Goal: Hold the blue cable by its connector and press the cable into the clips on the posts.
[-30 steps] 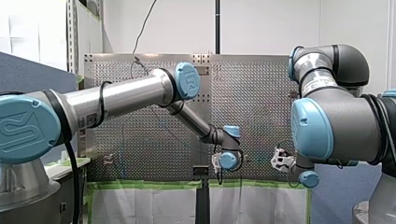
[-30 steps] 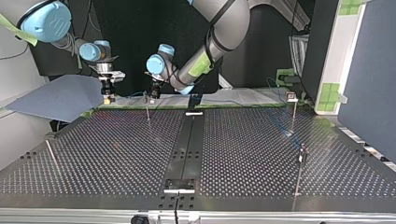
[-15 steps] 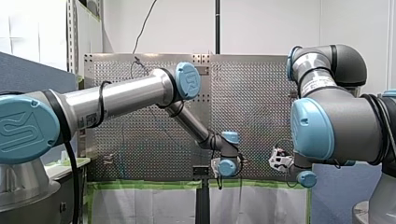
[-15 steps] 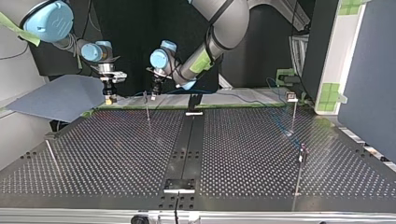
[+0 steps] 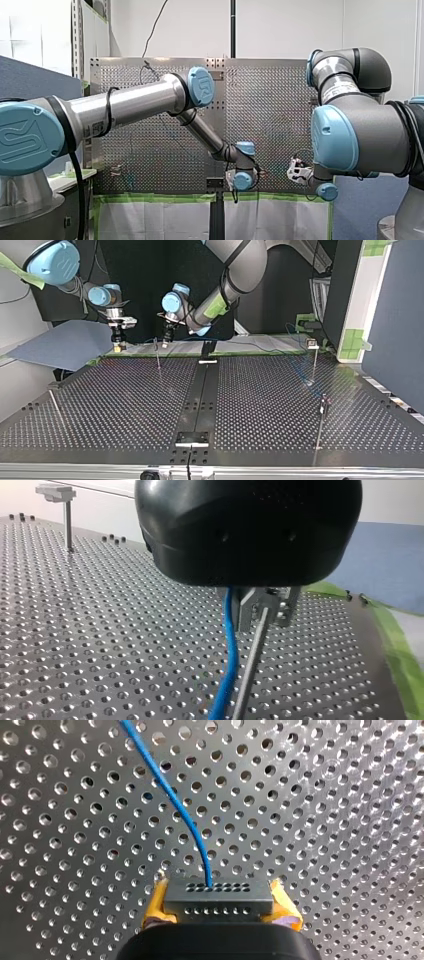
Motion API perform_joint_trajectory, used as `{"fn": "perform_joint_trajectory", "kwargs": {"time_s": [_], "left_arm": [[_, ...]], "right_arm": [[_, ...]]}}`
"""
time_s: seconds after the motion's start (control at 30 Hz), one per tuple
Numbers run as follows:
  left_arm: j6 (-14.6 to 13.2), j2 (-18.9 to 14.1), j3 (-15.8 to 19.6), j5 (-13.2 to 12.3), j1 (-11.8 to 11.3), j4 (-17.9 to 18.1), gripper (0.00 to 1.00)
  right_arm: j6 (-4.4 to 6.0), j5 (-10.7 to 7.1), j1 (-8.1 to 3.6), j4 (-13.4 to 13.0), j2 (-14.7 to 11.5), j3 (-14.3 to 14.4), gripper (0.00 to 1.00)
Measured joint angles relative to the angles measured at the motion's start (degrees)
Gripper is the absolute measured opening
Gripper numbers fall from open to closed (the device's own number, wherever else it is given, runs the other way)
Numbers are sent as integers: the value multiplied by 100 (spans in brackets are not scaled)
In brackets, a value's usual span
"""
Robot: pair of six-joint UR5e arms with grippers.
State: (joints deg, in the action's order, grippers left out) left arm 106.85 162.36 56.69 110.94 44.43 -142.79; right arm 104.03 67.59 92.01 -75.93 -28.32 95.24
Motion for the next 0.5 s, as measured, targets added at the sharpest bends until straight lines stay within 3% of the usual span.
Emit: {"fn": "perform_joint_trajectory", "kwargs": {"time_s": [0.2, 0.5], "left_arm": [[9, 37, 73, 2, -10, 21, 0], [11, 232, -265, -19, -15, -139, 0]], "right_arm": [[15, 0, 49, -22, 8, -27, 0], [59, 1, 77, -4, 20, -72, 0]]}}
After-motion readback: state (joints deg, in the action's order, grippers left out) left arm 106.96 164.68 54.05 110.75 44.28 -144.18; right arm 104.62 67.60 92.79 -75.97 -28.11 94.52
